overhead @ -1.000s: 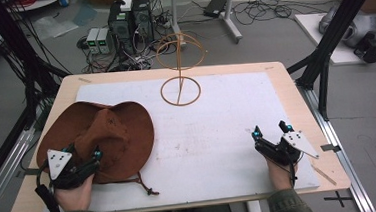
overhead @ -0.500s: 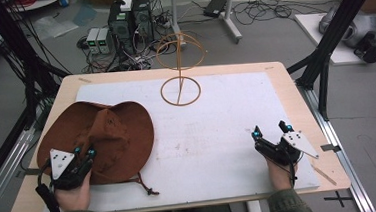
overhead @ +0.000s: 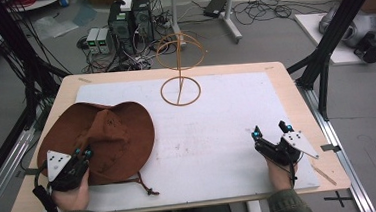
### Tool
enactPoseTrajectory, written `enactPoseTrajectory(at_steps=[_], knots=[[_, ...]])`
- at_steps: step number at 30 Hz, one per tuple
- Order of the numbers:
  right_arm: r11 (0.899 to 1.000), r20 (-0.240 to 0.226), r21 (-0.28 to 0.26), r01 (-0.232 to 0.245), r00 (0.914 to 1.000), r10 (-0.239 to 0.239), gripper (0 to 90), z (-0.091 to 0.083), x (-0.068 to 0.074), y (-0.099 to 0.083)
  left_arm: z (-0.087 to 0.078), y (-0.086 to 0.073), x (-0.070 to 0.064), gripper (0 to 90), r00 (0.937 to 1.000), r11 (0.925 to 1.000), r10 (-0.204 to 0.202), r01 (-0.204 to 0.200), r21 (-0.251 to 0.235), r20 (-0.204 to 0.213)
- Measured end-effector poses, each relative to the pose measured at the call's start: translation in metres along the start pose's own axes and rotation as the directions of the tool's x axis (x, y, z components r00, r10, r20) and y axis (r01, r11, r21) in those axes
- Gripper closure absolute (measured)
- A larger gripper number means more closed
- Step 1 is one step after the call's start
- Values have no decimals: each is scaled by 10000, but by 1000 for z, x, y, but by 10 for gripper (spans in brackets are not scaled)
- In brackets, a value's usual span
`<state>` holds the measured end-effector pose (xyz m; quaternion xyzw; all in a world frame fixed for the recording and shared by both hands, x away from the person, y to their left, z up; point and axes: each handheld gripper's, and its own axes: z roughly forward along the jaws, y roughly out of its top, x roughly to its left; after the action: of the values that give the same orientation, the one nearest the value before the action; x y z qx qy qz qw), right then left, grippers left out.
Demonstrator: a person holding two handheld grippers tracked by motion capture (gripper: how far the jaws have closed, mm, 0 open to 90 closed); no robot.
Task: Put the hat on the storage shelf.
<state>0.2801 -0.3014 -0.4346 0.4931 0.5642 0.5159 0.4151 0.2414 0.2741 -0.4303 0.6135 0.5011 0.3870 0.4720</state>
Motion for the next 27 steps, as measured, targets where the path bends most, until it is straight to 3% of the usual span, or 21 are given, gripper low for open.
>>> enactPoseTrajectory(at_steps=[5, 12, 14, 21, 27], knots=[[10000, -20, -24, -32, 10000, 32, 117, 0, 0, 0, -1, 0, 0, 868, 10000, 10000, -34, 34, -79, 7], [10000, 9, 1, -42, 10000, 42, 117, -1, -1, 0, -7, 4, -2, 870, 9999, 9981, 139, -139, -599, -14], [10000, 10, 0, -66, 10000, 66, 117, -1, -1, 0, -9, 6, -4, 870, 9999, 9954, 109, -117, -951, -91], [9999, 17, -14, -112, 9999, 112, 117, -2, -1, 0, -14, 11, -6, 869, 9995, 9893, 312, -319, -1423, -72], [9998, -33, 52, -174, 9998, 174, 117, -2, -1, 0, -19, 21, -5, 869, 9987, 9794, 506, -483, -1961, 68]])
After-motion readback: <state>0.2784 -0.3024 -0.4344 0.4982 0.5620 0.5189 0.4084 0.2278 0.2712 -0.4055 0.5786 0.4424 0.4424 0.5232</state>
